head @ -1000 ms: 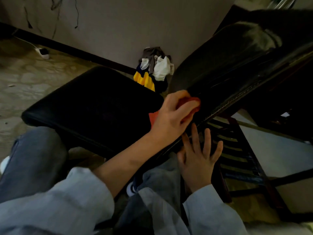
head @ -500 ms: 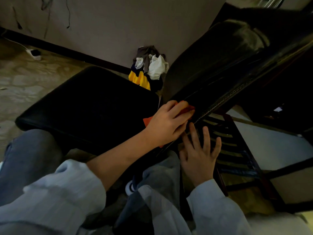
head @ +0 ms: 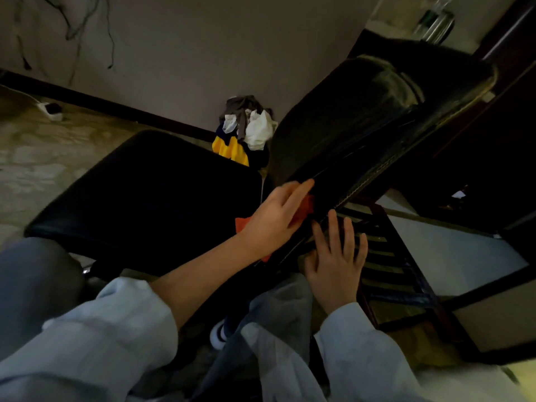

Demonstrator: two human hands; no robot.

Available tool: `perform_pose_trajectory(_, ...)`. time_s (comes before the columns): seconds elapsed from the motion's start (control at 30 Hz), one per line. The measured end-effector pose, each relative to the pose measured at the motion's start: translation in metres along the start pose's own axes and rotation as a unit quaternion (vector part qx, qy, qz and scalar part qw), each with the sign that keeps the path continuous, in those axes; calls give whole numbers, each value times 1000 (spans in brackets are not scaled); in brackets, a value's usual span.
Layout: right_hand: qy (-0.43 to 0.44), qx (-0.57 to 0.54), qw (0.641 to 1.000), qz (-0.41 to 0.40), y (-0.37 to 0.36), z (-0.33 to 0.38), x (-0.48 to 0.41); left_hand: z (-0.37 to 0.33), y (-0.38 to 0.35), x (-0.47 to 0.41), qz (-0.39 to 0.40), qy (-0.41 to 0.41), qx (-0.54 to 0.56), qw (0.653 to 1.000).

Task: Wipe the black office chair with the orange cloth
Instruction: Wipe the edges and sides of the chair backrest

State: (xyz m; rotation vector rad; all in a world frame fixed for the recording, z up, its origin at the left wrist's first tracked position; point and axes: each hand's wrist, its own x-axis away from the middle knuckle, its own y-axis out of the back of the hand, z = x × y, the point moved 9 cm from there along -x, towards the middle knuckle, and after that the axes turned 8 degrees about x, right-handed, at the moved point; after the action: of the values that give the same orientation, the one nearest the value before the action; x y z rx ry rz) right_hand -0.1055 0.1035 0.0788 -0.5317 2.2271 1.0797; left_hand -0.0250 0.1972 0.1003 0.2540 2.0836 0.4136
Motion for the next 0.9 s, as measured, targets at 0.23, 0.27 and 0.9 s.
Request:
perform_pose_trajectory(0.23,-41,-40,998,33,-17,2,0,-1,-22,-9,6,-72,-36,997)
perform_pose_trajectory(0.27,-48,-45,997,39,-21,2,1,0,-28,-4,16,-81,-44,996)
perform_pose_trajectory(0.9,-3,-73,995,73,-52,9,24,43,-44,57,-5,-62,-51,997)
